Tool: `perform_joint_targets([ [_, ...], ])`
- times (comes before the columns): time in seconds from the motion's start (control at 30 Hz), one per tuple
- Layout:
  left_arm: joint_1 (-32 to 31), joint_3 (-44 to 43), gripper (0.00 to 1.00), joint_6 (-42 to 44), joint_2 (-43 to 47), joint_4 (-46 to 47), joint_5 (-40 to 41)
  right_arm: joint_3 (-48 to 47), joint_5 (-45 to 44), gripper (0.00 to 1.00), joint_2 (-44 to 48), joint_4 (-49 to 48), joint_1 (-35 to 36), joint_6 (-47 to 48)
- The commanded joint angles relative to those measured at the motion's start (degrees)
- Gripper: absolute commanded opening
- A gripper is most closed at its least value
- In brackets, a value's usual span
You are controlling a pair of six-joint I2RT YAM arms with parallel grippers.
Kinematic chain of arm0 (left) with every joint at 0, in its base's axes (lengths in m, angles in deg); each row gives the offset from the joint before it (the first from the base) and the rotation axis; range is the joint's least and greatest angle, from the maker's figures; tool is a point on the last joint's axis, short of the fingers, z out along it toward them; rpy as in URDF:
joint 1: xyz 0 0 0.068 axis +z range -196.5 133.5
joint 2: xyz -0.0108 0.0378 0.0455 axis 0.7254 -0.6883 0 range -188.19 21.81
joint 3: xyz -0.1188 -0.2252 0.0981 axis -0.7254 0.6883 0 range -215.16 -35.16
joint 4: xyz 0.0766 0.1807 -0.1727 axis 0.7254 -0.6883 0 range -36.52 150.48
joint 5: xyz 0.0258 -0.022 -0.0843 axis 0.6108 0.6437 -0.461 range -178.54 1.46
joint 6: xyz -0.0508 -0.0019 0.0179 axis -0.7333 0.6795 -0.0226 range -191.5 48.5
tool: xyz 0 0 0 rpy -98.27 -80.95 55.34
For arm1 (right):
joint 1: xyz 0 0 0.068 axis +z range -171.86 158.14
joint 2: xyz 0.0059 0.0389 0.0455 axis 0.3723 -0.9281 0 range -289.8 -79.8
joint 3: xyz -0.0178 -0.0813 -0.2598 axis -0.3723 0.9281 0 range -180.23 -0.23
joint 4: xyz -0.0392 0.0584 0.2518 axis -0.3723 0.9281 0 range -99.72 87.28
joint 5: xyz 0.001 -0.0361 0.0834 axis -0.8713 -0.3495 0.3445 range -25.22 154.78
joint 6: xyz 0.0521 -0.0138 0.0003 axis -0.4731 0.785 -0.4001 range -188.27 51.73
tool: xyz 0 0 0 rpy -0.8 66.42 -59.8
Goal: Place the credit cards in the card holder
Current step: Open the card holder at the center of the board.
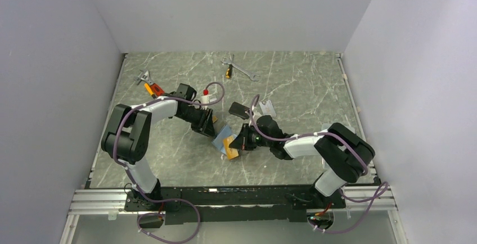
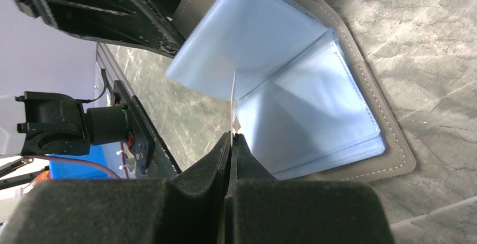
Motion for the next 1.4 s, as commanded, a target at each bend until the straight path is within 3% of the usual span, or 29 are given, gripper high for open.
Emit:
perform_joint_targets([
  [0.0, 0.21, -0.26, 0.39, 0.34, 1.59, 1.01, -4.34, -3.13, 1.20, 0.00, -2.76, -4.39, -0.09, 0.57],
  [0.17, 1.32, -1.07, 0.34, 0.65, 0.49, 0.26, -5.45, -4.85, 1.44, 0.00, -4.87, -4.10, -0.06, 1.29],
  [0.23, 2.51, -0.80, 0.38, -0.01, 0.26, 0.81, -5.62, -4.61, 1.55, 0.00, -5.74, -4.66, -0.06, 1.23],
  [0.3, 3.89, -0.02, 0.49, -0.99, 0.25, 1.74, -5.13, -4.16, 1.61, 0.00, -6.66, -5.35, -0.04, 1.01],
  [0.53, 6.05, -1.20, 0.73, -0.36, -0.06, 0.09, -4.66, -2.32, 1.76, 0.00, -10.33, -7.53, -0.09, 0.73],
  [0.57, 6.23, -1.45, 0.94, -0.21, -0.12, -0.10, -4.66, -1.97, 1.80, 0.00, -10.66, -8.06, -0.11, 0.54],
  [0.6, 6.44, -1.76, 0.99, 0.00, -0.10, -0.36, -4.66, -1.59, 1.77, 0.00, -10.95, -8.37, -0.06, 0.39],
  [0.77, 6.12, -5.40, 0.99, 2.36, 0.37, -3.63, -5.83, -1.03, 1.11, 0.00, -11.10, -7.15, 0.40, 1.11],
  [1.0, 0.86, -8.75, 0.99, 6.56, 0.17, -7.12, -3.92, -2.14, 1.00, 0.00, -11.96, -6.14, 0.88, 1.47],
  [1.23, -6.75, -11.55, 0.99, 10.62, -0.19, -9.61, 7.28, -4.38, 1.11, 0.00, -12.15, -4.40, 1.35, 1.95],
  [1.37, -7.82, -11.15, 0.99, 12.14, -0.17, -9.32, 12.78, -3.58, 0.86, 0.00, -12.13, -5.01, 1.37, 1.44],
])
